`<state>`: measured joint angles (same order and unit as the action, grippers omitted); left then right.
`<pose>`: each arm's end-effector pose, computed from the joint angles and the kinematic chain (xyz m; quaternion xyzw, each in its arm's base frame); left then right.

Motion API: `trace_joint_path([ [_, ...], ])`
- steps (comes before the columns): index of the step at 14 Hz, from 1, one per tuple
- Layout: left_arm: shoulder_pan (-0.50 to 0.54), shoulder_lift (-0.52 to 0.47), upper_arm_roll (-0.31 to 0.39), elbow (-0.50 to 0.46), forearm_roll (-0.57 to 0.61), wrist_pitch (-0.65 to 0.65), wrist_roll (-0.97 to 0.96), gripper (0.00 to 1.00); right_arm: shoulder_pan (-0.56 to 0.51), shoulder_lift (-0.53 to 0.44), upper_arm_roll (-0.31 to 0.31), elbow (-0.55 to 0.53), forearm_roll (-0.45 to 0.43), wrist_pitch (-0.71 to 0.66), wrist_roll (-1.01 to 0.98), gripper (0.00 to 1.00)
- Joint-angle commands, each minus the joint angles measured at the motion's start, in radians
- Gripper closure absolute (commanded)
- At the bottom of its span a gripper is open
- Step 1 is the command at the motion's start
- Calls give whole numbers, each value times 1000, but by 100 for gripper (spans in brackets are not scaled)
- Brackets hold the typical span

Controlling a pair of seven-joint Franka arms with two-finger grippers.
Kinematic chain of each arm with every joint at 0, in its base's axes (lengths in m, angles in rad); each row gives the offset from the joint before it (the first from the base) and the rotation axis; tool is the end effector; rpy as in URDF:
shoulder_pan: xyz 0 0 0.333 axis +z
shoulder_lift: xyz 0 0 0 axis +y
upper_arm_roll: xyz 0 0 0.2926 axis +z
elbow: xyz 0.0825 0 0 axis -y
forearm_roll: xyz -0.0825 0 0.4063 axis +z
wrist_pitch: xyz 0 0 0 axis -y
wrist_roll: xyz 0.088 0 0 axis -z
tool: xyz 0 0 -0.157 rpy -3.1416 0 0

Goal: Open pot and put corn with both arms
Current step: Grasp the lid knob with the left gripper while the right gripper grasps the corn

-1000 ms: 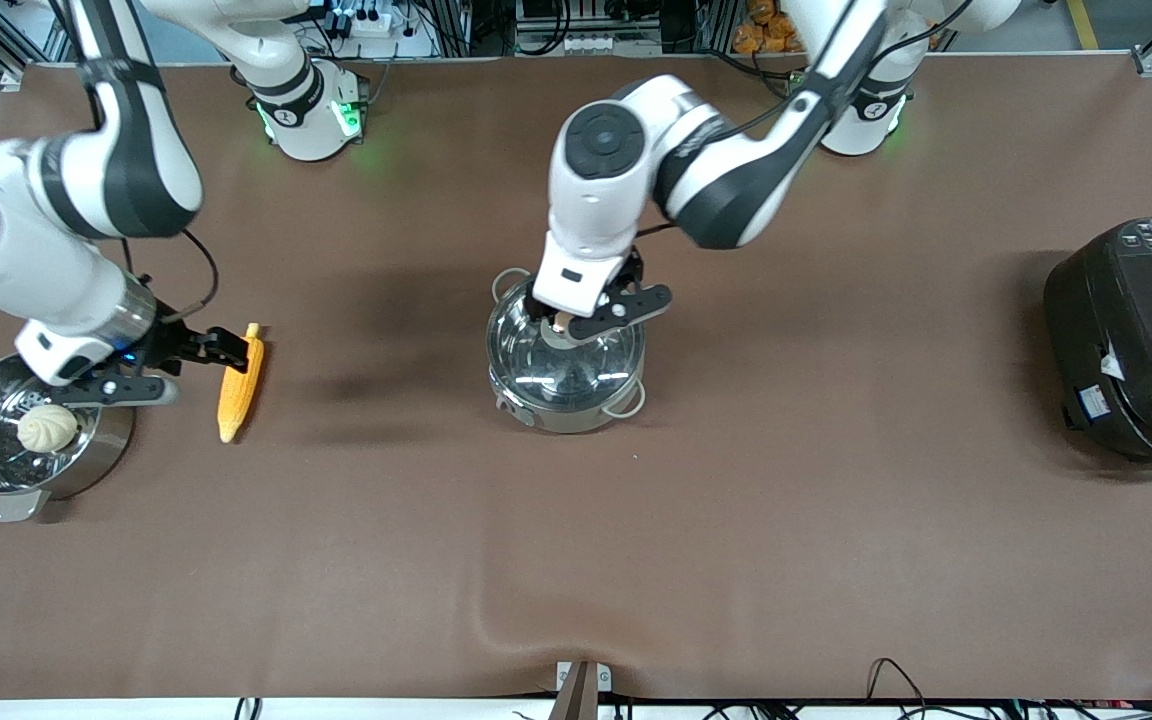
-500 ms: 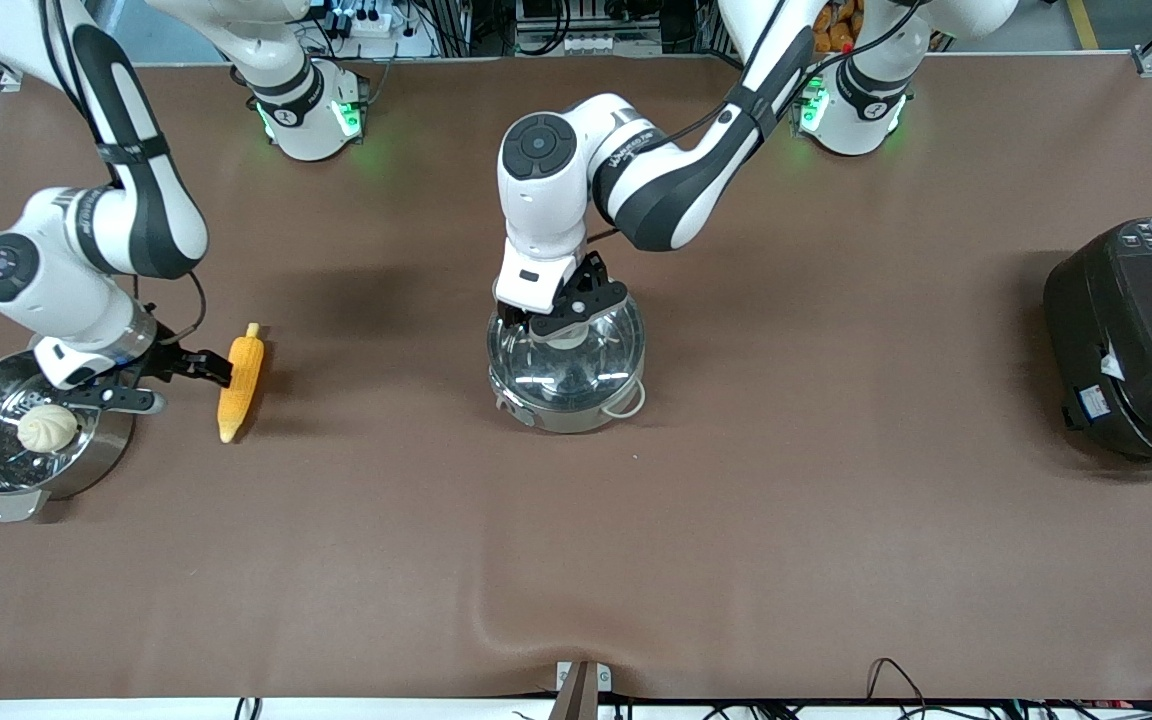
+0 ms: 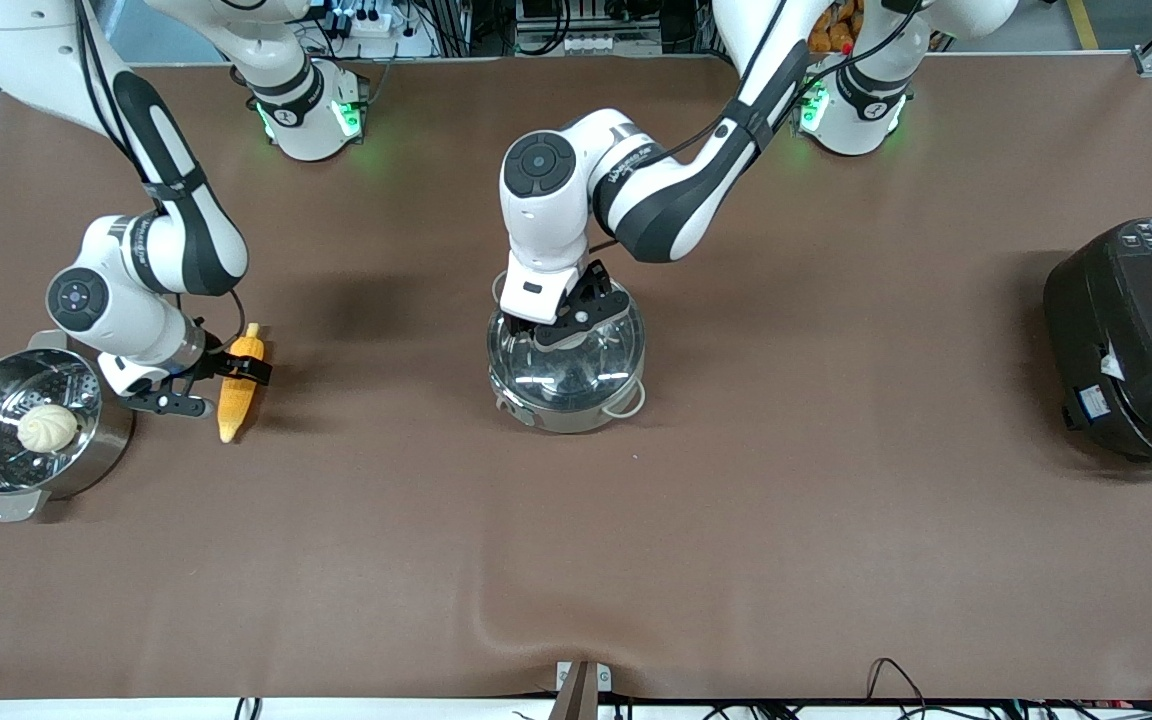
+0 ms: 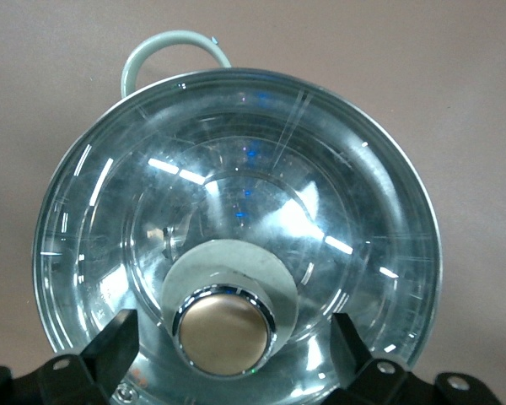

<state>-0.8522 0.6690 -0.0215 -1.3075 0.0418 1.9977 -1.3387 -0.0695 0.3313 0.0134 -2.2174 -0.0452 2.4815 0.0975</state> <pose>0.4827 -0.5654 0.2718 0.9743 0.2245 0.0159 0.0040 0.5450 -0.0313 0.1295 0.9977 -0.0587 -0.0333 0.0118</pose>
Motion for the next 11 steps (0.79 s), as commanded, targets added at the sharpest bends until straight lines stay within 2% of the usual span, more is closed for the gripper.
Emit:
trace_joint_path([
  [1,-4,12,3,13,26,-2,4,0,-22,22,-3,18,-41,8,-30,0],
  [3,-5,15,3,13,23,-4,4,11,-30,34,-1,16,-41,23,-28,0],
  [6,-5,12,3,13,15,-14,3,30,-35,106,-1,18,-41,118,-28,0],
  [8,-4,9,2,13,12,-14,1,43,-32,103,-1,24,-41,103,-27,0],
  [10,-4,6,2,13,10,-17,-4,62,-36,92,-1,25,-41,82,-27,3],
  [11,-4,4,2,13,9,-19,-5,73,-38,89,-1,28,-41,56,-24,9],
])
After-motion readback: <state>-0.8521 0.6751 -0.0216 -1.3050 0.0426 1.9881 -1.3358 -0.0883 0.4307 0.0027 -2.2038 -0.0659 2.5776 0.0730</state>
